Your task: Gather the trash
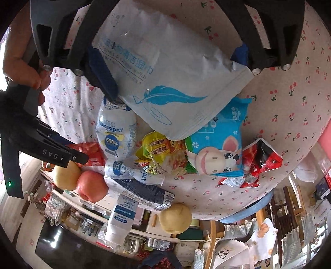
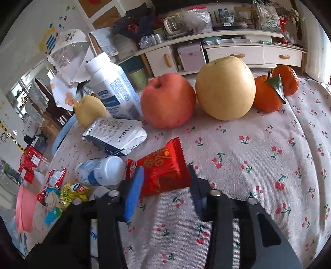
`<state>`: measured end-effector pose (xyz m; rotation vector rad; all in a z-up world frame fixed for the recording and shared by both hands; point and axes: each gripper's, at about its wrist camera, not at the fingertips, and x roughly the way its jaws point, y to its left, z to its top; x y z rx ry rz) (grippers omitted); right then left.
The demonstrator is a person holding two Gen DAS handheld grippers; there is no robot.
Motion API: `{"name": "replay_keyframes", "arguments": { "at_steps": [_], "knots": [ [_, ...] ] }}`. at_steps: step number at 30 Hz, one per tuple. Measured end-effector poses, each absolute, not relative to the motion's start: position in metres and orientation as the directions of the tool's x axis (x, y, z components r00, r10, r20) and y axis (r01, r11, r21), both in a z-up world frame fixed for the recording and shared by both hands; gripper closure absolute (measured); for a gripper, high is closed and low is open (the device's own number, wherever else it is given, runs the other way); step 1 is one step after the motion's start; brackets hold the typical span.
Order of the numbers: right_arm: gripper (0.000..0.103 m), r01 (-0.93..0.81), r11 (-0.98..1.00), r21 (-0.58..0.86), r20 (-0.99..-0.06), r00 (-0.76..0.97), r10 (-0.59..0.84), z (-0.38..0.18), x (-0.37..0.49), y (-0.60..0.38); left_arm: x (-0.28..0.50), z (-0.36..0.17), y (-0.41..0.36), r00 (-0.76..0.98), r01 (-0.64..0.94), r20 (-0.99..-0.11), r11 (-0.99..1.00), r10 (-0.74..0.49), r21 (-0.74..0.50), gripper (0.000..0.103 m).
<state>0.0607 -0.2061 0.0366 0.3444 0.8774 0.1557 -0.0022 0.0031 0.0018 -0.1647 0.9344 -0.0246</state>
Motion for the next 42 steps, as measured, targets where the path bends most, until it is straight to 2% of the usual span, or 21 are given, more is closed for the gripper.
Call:
{"name": "replay_keyframes", "arguments": {
  "at_steps": [1, 3, 10, 19, 32, 42],
  "knots": [
    [0.073, 0.002, 0.933, 0.361, -0.721, 0.635, 0.277, 0.038, 0.059, -0.206, -0.003, 0.003, 0.003, 0.597, -0.049, -0.797, 0.987, -0.096, -0.156, 0.021],
    [0.086, -0.008, 0.931, 0.366, -0.708, 0.646, 0.284, 0.042, 0.055, -0.205, -0.005, 0.004, 0.004, 0.598, -0.042, -0.794, 0.985, -0.108, -0.166, 0.026],
    [0.094, -0.03, 0.928, 0.371, -0.675, 0.678, 0.292, 0.056, 0.041, -0.201, -0.015, 0.006, 0.016, 0.62, -0.039, -0.769, 0.972, -0.159, -0.232, 0.043],
    [0.097, -0.024, 0.93, 0.367, -0.631, 0.728, 0.268, 0.077, 0.012, -0.205, -0.026, 0.015, 0.034, 0.634, -0.015, -0.741, 0.954, -0.221, -0.298, 0.059],
    [0.097, -0.136, 0.942, 0.306, -0.57, 0.767, 0.296, 0.115, -0.036, -0.17, -0.05, 0.04, 0.067, 0.672, 0.038, -0.693, 0.947, -0.26, -0.319, 0.072],
    [0.097, -0.203, 0.904, 0.376, -0.519, 0.762, 0.387, 0.136, -0.074, -0.147, -0.069, 0.062, 0.101, 0.707, 0.068, -0.643, 0.934, -0.294, -0.352, 0.082]
  ]
}}
